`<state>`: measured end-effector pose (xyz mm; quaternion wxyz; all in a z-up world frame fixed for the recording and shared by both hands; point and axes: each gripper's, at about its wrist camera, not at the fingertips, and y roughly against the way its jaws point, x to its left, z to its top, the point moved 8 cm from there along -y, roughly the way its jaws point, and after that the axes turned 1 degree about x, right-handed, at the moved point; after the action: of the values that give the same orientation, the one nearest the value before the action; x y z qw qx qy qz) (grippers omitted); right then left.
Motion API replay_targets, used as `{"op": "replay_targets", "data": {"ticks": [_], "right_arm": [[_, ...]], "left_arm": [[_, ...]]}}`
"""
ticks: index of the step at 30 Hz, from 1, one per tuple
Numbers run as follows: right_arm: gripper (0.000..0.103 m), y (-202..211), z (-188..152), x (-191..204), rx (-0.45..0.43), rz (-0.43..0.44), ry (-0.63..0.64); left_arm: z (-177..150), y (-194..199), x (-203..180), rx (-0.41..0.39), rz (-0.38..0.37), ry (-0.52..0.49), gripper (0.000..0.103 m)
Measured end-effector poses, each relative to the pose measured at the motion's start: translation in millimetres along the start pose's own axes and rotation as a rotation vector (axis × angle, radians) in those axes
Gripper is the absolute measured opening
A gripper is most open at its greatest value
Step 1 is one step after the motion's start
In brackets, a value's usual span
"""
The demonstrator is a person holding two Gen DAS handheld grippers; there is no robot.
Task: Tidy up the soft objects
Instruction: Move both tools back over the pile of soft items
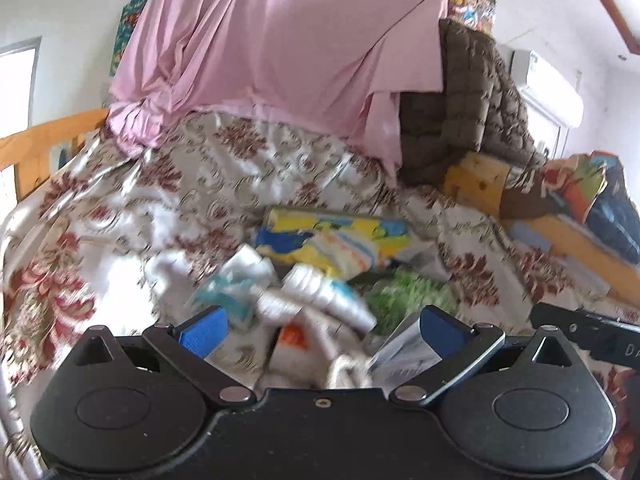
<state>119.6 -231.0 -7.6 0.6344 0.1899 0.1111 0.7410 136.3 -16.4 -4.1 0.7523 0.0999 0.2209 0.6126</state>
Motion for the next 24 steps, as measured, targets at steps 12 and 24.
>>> {"op": "replay_targets", "data": {"ticks": [12,24], "right_arm": [[0.103,-34.9,-34.3,16.2,0.200,-0.012,0.061],[0.103,-61.3,-55.3,2.0,0.342,-0.042,-0.015]], "left_arm": [[-34.7,-14.1,14.5,0.118,0.044,-0.006,0.102],[-61.1,-42.3,7.1,0.250,0.040,-0.019,0.102]]}}
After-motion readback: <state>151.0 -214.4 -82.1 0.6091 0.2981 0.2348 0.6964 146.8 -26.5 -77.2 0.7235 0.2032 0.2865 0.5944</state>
